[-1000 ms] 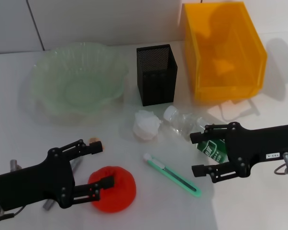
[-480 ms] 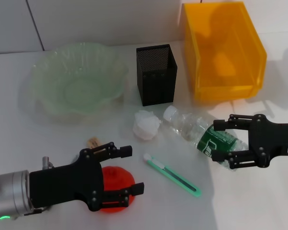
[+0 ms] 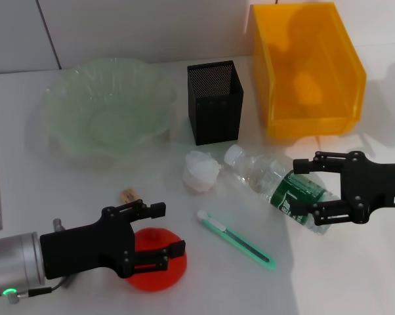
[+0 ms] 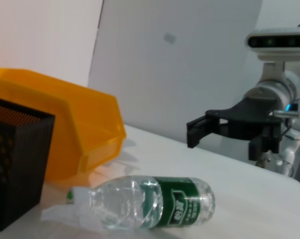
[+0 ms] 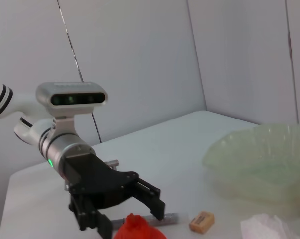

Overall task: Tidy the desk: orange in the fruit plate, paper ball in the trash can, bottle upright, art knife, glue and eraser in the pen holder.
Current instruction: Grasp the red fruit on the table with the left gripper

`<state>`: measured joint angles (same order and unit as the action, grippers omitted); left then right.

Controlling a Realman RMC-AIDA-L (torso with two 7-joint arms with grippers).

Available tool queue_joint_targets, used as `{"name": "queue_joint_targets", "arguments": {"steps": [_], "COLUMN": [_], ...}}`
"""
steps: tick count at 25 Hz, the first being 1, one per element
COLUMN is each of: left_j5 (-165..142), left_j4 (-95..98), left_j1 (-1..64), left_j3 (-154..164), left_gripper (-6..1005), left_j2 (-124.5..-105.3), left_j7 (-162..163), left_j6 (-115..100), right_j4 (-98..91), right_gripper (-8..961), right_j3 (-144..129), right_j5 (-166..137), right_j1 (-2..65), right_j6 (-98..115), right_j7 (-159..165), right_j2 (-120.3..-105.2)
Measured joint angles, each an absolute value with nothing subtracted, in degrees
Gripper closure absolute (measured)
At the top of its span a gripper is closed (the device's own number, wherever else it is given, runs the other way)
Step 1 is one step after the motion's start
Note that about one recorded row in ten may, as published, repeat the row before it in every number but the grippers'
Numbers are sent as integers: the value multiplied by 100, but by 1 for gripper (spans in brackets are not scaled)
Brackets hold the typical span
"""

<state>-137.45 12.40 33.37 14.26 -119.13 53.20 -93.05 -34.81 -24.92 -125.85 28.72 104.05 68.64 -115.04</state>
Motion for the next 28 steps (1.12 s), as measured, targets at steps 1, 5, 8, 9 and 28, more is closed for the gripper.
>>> {"name": "queue_joint_targets", "arguments": {"steps": [1, 5, 8, 9, 28], "left_j5": [-13744, -13730, -13729, -13727, -13707], "left_j4": [1237, 1243, 1248, 1250, 1240], "left_j1": [3350, 3288, 3215, 3162, 2876], "left_j3": [1425, 1409, 1404, 1408, 1550], "left_gripper": [160, 175, 186, 189, 678], "left_j2": [-11912, -11894, -11882, -11876, -11873], "left_j7": [5419, 5490, 5496, 5501, 4927], "left_j6": [-9102, -8947, -8968, -8989, -9234], "right_j4": [-3480, -3466, -3475, -3475, -3481], "right_gripper": [150, 152, 153, 154, 163], "right_j3": [-2503, -2524, -2531, -2531, -2500], "right_j5": [-12585, -12585, -12585, -12585, -12586], "right_j1": [2890, 2948, 2978, 2978, 2900], "right_j6": [10405, 10394, 10390, 10390, 10459], "right_j7": [6866, 6866, 6868, 6868, 6856], "right_j2": [-11508, -11518, -11521, -11521, -11534]}}
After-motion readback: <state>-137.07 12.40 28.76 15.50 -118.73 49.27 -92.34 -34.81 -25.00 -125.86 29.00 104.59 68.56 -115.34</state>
